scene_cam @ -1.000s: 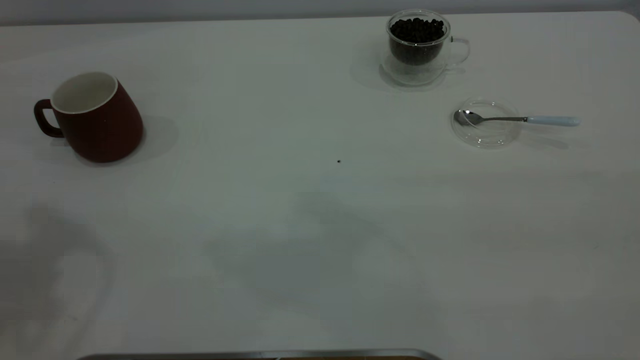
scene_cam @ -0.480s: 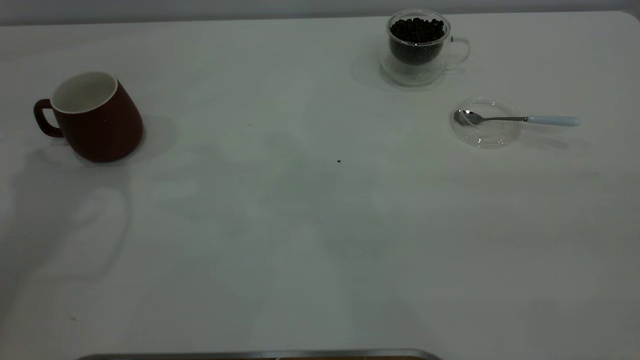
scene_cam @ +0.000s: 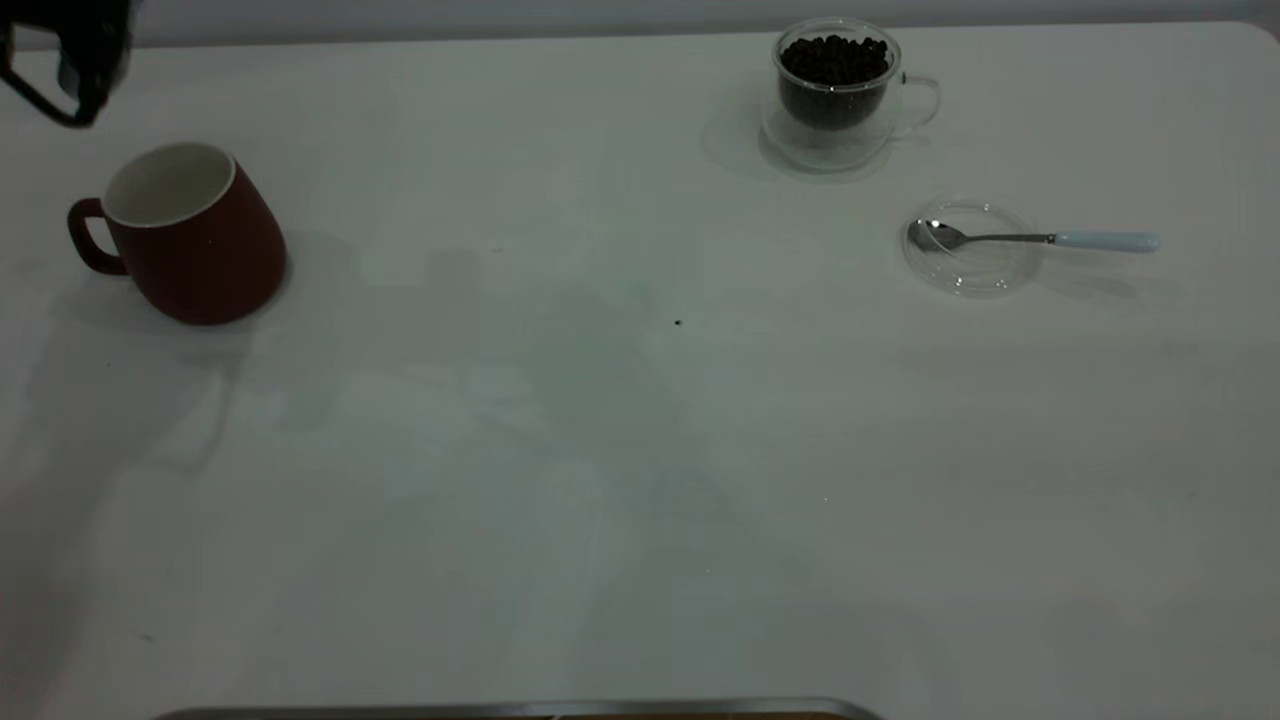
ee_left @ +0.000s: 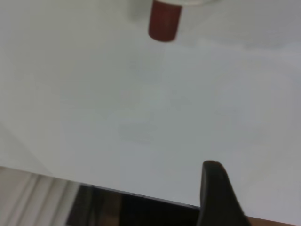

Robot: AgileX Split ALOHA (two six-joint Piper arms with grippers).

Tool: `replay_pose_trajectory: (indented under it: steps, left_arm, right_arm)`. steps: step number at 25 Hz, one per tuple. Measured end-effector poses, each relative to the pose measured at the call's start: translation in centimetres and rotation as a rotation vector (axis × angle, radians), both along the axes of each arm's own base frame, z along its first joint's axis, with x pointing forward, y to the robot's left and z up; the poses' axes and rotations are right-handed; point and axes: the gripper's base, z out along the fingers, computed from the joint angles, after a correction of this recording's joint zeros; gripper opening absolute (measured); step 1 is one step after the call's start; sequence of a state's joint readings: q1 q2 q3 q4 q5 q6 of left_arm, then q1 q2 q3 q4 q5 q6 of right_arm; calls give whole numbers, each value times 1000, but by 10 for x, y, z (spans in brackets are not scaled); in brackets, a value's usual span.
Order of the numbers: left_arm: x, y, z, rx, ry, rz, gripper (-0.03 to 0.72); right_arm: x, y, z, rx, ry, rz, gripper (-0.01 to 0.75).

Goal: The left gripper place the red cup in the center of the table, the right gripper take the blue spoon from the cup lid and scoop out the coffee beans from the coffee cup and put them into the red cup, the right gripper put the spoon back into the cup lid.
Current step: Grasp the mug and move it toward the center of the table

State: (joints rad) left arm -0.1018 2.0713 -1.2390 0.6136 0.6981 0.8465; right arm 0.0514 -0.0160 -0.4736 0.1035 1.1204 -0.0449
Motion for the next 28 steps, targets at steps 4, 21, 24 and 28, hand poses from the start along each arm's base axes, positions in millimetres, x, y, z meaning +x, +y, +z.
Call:
replay_pose_trajectory:
  steps: [4, 21, 24, 28]
  left_arm:
    - [13, -2, -16, -9, -26, -22, 482]
    - [30, -12, -60, -102, -83, -77, 482]
    - [32, -14, -61, -124, -102, -79, 482]
    - [35, -18, -62, -156, -134, -87, 482]
  right_arm:
    - [0, 0, 0, 0, 0, 0, 483]
    - [0, 0, 0, 0, 0, 0, 483]
    - [0, 0, 0, 0, 0, 0, 483]
    - [0, 0, 0, 0, 0, 0, 483]
